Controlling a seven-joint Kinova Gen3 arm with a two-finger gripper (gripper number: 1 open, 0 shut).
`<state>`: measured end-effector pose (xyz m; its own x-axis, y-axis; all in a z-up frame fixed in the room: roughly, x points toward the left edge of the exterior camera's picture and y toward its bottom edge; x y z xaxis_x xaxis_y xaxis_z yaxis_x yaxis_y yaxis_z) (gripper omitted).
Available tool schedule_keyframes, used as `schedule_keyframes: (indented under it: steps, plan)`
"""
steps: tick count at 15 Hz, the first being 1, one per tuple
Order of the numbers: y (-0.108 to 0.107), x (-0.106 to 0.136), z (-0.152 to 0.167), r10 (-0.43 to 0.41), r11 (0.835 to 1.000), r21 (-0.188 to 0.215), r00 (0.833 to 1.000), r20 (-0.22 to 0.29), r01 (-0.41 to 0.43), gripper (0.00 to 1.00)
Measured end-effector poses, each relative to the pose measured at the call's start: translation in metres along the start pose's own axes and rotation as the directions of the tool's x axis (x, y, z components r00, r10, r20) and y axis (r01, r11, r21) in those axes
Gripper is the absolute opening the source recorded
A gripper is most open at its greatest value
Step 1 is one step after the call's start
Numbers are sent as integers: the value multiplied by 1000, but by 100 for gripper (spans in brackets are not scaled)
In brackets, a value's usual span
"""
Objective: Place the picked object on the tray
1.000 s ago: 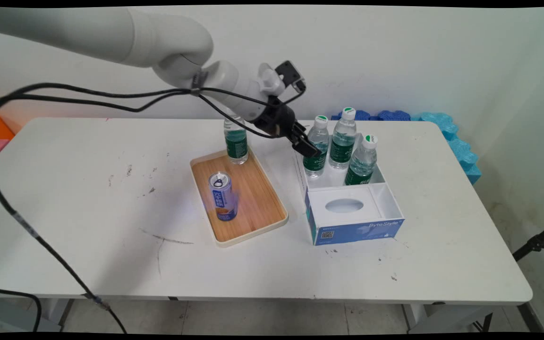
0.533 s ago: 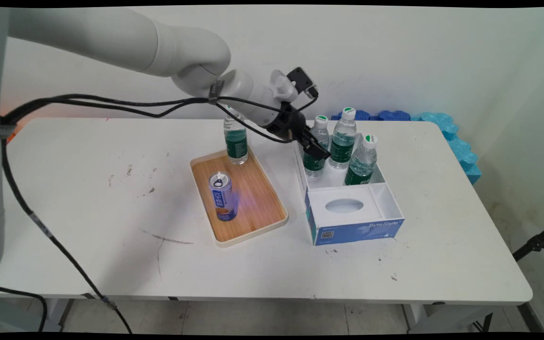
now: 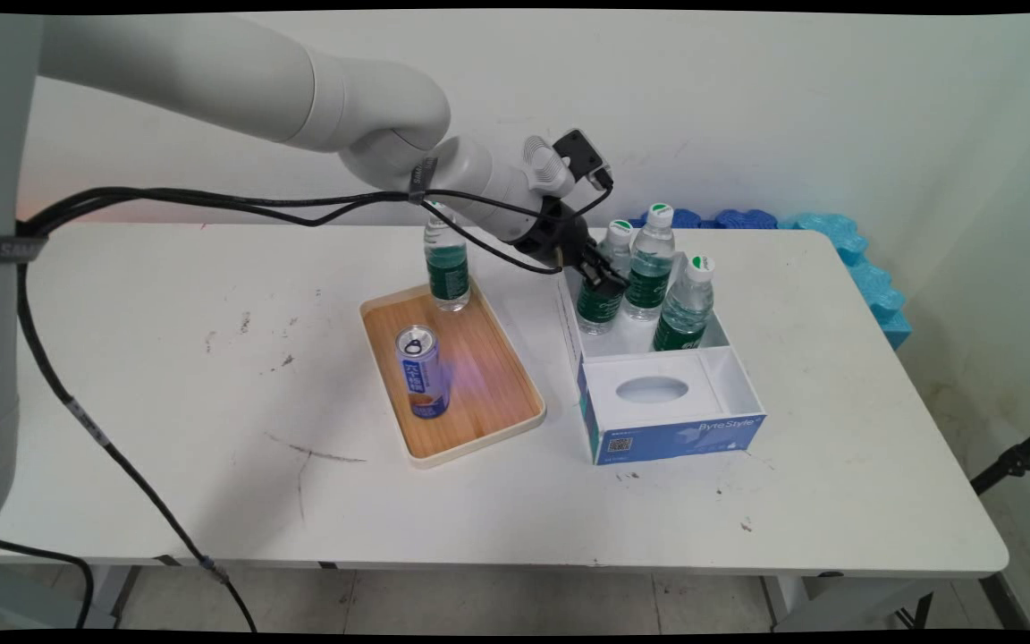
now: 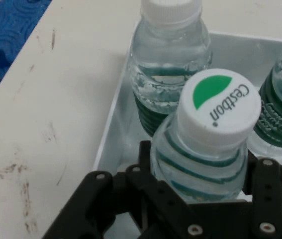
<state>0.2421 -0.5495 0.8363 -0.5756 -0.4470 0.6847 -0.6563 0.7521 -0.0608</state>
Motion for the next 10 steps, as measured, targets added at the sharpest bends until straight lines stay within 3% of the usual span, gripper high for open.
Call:
schedule_keyframes:
  steps: [6, 10]
  plan:
    - [0, 11, -18, 4, 1000, -9, 999, -34, -4, 0]
    - [-6, 20, -52, -6, 1000, -23, 997, -71, 4, 0]
